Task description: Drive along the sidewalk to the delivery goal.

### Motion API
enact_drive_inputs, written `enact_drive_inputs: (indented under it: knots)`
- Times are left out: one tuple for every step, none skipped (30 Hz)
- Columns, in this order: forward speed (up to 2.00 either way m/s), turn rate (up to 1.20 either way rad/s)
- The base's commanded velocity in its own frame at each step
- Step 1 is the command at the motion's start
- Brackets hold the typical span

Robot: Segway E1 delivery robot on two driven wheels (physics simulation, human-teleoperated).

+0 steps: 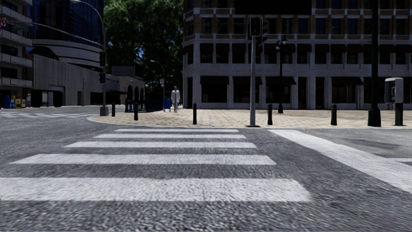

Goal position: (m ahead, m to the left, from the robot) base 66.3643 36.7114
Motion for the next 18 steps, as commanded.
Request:
enact_drive_inputs:
  knots:
    - [2.00,0.00]
    - [2.00,0.00]
    - [2.00,0.00]
    - [2.00,0.00]
    - [2.00,0.00]
    - [2.00,0.00]
    - [2.00,0.00]
    - [2.00,0.00]
    - [2.00,0.00]
    - [2.00,0.00]
    - [2.00,0.00]
    - [2.00,0.00]
    - [2.00,0.00]
    - [2.00,0.00]
    - [2.00,0.00]
    - [2.00,0.00]
    - [2.00,0.00]
    - [2.00,0.00]
